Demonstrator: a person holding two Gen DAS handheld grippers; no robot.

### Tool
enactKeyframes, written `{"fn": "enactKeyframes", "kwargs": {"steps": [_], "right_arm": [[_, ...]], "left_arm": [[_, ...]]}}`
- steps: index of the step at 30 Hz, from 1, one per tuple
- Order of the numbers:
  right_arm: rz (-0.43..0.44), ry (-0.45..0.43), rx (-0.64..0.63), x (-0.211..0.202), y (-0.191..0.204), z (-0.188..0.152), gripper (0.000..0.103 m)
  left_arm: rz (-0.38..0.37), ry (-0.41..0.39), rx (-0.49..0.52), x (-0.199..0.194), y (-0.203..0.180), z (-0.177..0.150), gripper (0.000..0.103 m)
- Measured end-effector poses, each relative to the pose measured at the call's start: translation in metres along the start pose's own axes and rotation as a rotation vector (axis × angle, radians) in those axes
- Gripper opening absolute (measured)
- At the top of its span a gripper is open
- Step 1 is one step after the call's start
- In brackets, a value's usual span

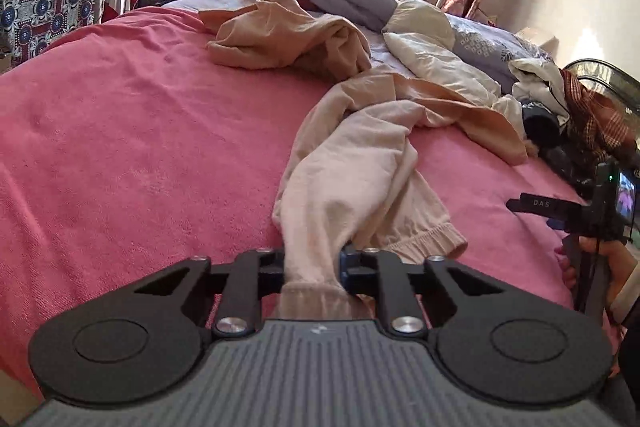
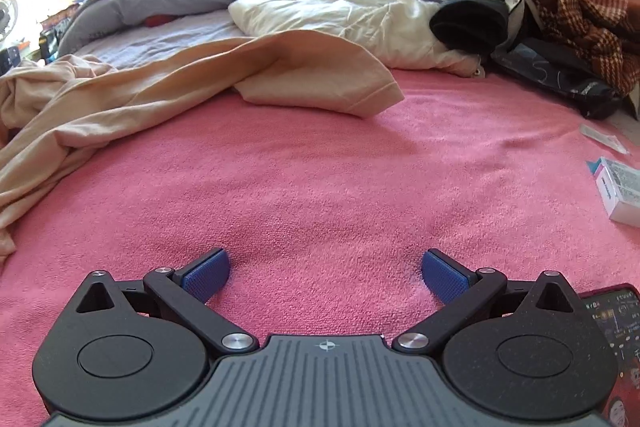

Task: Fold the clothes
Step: 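Grasp the beige garment's ribbed hem with the left gripper while the right gripper grasps its fabric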

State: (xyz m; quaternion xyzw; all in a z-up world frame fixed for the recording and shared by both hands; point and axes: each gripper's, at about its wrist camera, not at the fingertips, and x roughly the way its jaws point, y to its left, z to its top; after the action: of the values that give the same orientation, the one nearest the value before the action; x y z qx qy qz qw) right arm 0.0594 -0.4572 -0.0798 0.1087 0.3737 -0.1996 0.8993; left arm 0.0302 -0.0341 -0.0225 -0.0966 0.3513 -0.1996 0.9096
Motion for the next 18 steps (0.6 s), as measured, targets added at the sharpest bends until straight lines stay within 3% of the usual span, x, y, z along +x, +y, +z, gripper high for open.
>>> {"fn": "enactKeyframes", "kwargs": {"steps": [2,3,5,7,11,12,13,15,18], "right_arm": [[0.04,0.018,-0.003,-0.015,0.004,-0.001,0.089],[0.099,0.001,-0.026,-0.029,0.011,-0.005,0.077],[0.248,-0.065,-0.131,-0.064,0.035,-0.022,0.075],[0.333,-0.137,-0.301,-0.096,0.067,-0.044,0.075],[0.338,-0.271,-0.601,-0.129,0.132,-0.095,0.073],[0.323,-0.29,-0.644,-0.13,0.145,-0.104,0.062],[0.307,-0.293,-0.667,-0.128,0.157,-0.11,0.048],[0.291,-0.283,-0.692,-0.124,0.18,-0.119,0.036],[0.309,-0.3,-0.687,-0.13,0.197,-0.126,0.035]], "left_arm": [[-0.01,-0.035,-0.029,-0.004,0.004,0.009,0.012],[-0.021,-0.052,-0.053,-0.006,0.006,0.014,0.012],[-0.046,-0.083,-0.096,-0.009,0.011,0.024,0.012],[-0.059,-0.112,-0.125,-0.011,0.015,0.032,0.012],[-0.071,-0.145,-0.145,-0.016,0.018,0.046,0.012],[-0.073,-0.147,-0.147,-0.017,0.019,0.047,0.012],[-0.073,-0.147,-0.149,-0.017,0.019,0.049,0.012],[-0.076,-0.148,-0.152,-0.018,0.019,0.051,0.012],[-0.085,-0.149,-0.165,-0.019,0.02,0.054,0.012]]}}
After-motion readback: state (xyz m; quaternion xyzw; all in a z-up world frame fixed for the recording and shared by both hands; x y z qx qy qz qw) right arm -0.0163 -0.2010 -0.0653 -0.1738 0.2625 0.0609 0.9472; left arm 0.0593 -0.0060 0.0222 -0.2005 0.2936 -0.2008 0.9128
